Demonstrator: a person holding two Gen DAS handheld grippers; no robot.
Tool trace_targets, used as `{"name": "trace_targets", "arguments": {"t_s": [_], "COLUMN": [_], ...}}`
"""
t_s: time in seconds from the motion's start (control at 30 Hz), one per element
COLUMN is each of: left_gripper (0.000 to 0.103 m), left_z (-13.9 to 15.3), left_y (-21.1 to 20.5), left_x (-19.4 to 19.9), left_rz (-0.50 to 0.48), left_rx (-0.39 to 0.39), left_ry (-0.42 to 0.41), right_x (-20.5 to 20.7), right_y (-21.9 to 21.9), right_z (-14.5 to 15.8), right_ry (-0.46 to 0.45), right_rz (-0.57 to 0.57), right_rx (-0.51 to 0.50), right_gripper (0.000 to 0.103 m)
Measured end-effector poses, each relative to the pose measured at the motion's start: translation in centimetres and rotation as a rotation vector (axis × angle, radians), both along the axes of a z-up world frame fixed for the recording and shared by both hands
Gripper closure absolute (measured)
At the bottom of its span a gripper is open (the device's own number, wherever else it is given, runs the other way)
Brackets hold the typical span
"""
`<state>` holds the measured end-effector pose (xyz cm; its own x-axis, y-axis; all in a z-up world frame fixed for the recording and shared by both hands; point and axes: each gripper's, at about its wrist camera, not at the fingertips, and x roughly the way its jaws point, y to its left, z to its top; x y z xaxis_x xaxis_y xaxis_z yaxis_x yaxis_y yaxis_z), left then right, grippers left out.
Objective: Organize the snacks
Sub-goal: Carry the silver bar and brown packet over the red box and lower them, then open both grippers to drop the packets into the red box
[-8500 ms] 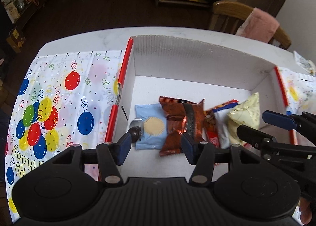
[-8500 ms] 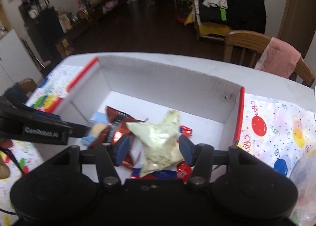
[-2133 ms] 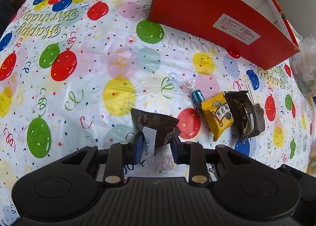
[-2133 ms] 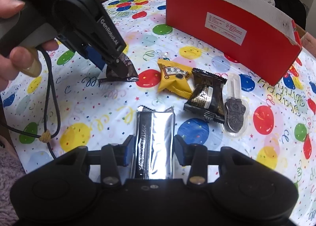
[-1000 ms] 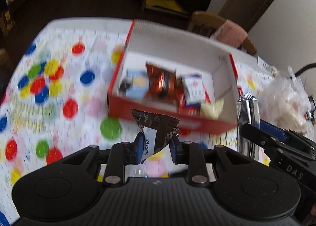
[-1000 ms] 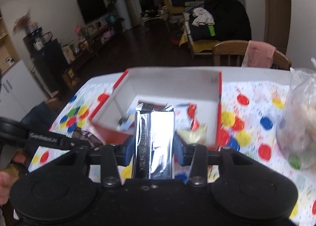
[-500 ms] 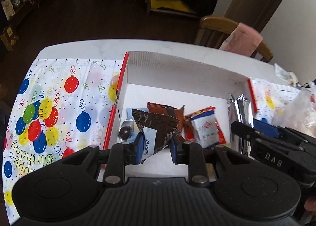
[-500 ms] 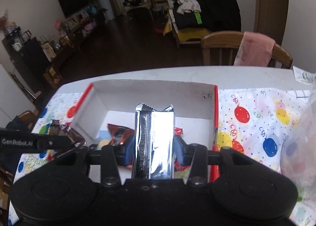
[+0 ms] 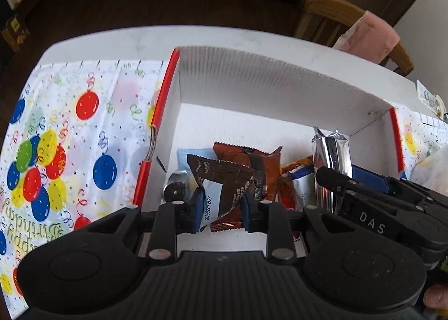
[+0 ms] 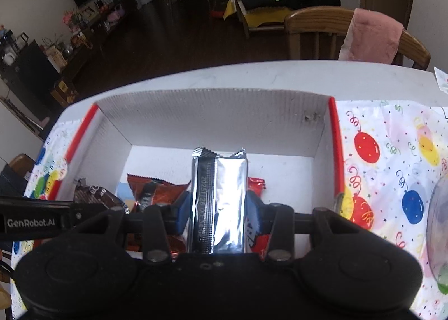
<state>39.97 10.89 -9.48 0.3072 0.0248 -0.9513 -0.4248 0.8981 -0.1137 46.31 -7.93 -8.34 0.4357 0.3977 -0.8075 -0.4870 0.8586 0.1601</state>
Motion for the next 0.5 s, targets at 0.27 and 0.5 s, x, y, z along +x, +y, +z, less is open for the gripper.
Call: {"name": "trace_targets", "arguments": {"t_s": [0.27, 0.5], "left_gripper": [0.077, 0.076], "left_z": [-1.4, -1.2], "left_y": [0.2, 0.5], "left_x": [0.3, 0.1], "left_rz": [0.004, 0.018], "left_rx": [-0.022, -0.031], "left_ry": [0.028, 0.024], "right_x": [0.5, 0.2], "right_y": [0.3, -0.2], "right_z": [-0.5, 0.0], "right_ry": [0.02, 0.026], "right_rz": [-0.002, 0.005], "right_rx": [-0.008, 0.002], "right_gripper": [0.061, 0.059]}}
